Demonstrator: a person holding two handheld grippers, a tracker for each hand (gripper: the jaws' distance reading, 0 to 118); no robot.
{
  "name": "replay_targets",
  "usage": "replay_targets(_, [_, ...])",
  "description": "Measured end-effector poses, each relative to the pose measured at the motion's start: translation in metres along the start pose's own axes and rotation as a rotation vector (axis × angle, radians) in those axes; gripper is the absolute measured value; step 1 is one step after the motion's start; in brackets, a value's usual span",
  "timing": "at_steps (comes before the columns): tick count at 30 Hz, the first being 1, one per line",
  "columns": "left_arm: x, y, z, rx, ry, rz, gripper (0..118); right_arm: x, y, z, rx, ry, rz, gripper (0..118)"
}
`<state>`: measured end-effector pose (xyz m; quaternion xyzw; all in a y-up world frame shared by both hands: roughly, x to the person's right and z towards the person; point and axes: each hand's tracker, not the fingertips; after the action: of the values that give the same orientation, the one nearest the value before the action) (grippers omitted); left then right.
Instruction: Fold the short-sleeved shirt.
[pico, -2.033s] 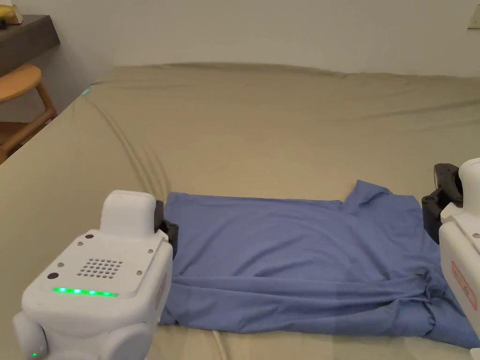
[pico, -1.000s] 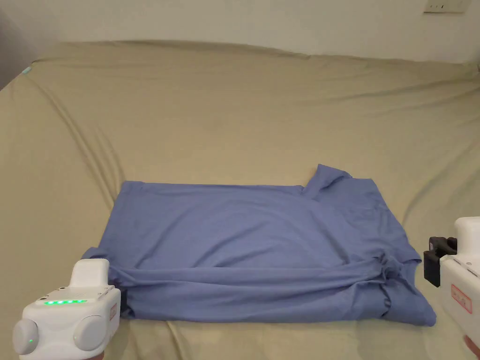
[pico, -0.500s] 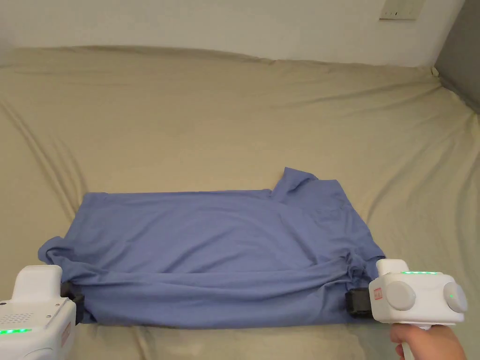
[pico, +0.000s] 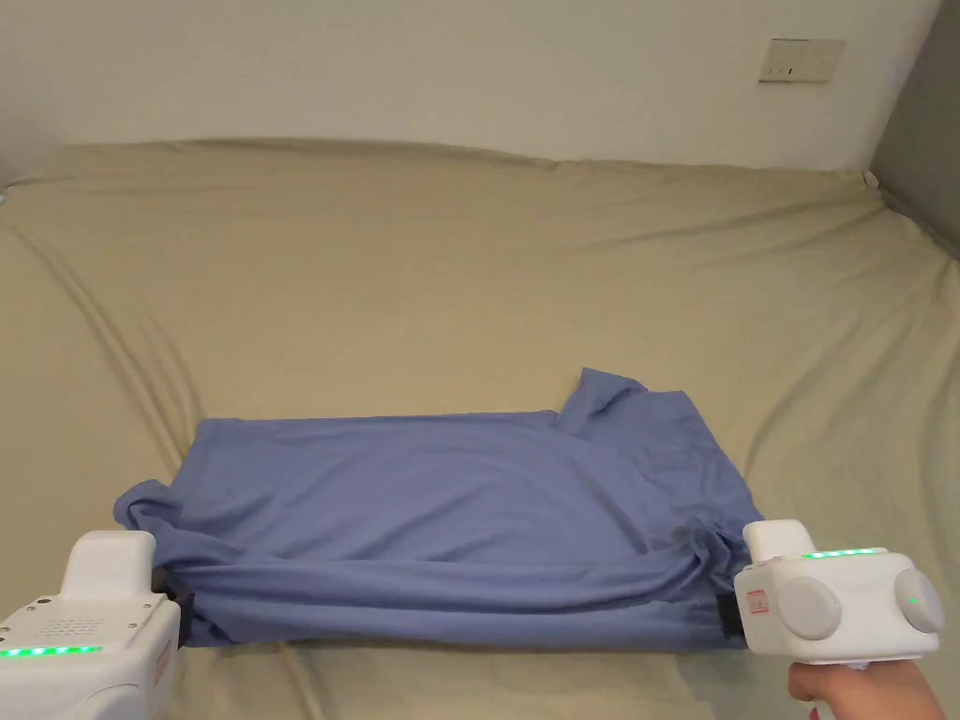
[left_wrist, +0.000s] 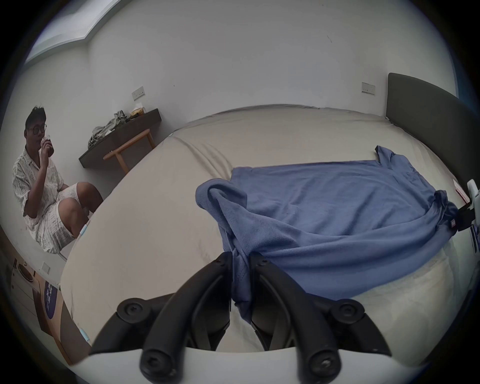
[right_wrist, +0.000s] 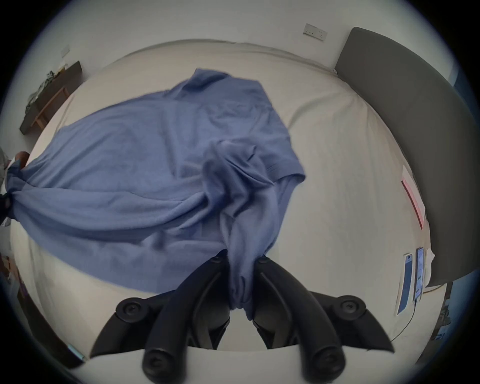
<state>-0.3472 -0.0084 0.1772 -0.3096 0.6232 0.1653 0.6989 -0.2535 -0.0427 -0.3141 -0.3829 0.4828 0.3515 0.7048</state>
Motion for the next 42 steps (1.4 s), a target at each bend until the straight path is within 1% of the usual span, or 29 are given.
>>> replay_targets(3, [-0.013, 0.008, 0.004, -0.016, -0.031, 0.027, 10, 0.005, 0.001, 0.034, 0.033, 0.025, -0.015, 13])
replay_targets(5, [-0.021, 0.011, 0.010, -0.023, -0.034, 0.033, 10, 0.011, -0.001, 0.058, 0.079, 0.060, -0.048, 13])
replay_targets(9, [-0.035, 0.004, 0.023, -0.027, -0.025, 0.011, 10, 0.011, -0.018, 0.089, 0.069, 0.079, -0.053, 13])
replay_targets(10, [-0.039, -0.001, 0.024, -0.054, -0.038, 0.019, 10, 0.010, -0.026, 0.094, 0.052, 0.081, -0.052, 13])
replay_targets(11, [-0.042, -0.009, 0.026, -0.084, -0.051, 0.023, 10, 0.010, -0.035, 0.097, 0.035, 0.081, -0.069, 13])
replay_targets(12, [-0.043, -0.016, 0.027, -0.120, -0.060, 0.016, 10, 0.009, -0.043, 0.098, 0.015, 0.078, -0.083, 13])
replay_targets(15, [-0.047, -0.050, 0.027, -0.199, -0.062, -0.016, 10, 0.002, -0.073, 0.093, -0.041, 0.073, -0.081, 13])
replay_targets(18, [-0.048, -0.086, 0.021, -0.291, -0.065, -0.019, 10, -0.004, -0.100, 0.079, -0.093, 0.076, -0.085, 13])
replay_targets(20, [-0.050, -0.103, 0.017, -0.316, -0.071, -0.018, 10, -0.006, -0.116, 0.065, -0.124, 0.065, -0.086, 13])
replay_targets(24, [-0.043, -0.114, 0.015, -0.344, -0.078, -0.017, 10, -0.005, -0.133, 0.043, -0.159, 0.066, -0.110, 13])
replay_targets(25, [-0.047, -0.122, 0.000, -0.345, -0.079, -0.020, 10, -0.006, -0.137, 0.036, -0.174, 0.061, -0.115, 13])
replay_targets(27, [-0.049, -0.125, -0.009, -0.352, -0.079, -0.016, 9, -0.007, -0.141, 0.028, -0.181, 0.061, -0.122, 13])
replay_targets(30, [-0.053, -0.123, -0.010, -0.359, -0.090, 0.007, 10, -0.006, -0.139, 0.031, -0.175, 0.059, -0.166, 14])
replay_targets(31, [-0.055, -0.123, -0.010, -0.361, -0.092, 0.007, 14, -0.005, -0.137, 0.032, -0.181, 0.058, -0.163, 20])
replay_targets(32, [-0.056, -0.121, -0.009, -0.361, -0.081, -0.004, 31, -0.003, -0.135, 0.035, -0.183, 0.044, -0.157, 40])
replay_targets(34, [-0.058, -0.114, 0.000, -0.340, 0.002, -0.036, 79, 0.003, -0.130, 0.039, -0.180, -0.085, -0.134, 91])
replay_targets(35, [-0.060, -0.109, 0.005, -0.314, 0.003, -0.026, 103, 0.009, -0.125, 0.046, -0.149, -0.111, -0.135, 108])
replay_targets(36, [-0.064, -0.101, 0.014, -0.270, -0.011, -0.008, 106, 0.013, -0.119, 0.059, -0.080, -0.095, -0.152, 108])
replay_targets(38, [-0.064, -0.073, 0.046, -0.115, -0.039, 0.068, 106, 0.015, -0.099, 0.094, 0.072, -0.070, -0.167, 108])
replay_targets(40, [-0.060, -0.046, 0.068, 0.016, -0.005, 0.062, 106, 0.012, -0.077, 0.128, 0.208, -0.084, -0.150, 108])
replay_targets(42, [-0.051, -0.017, 0.094, 0.173, 0.020, 0.040, 106, 0.004, -0.055, 0.164, 0.365, -0.095, -0.114, 108])
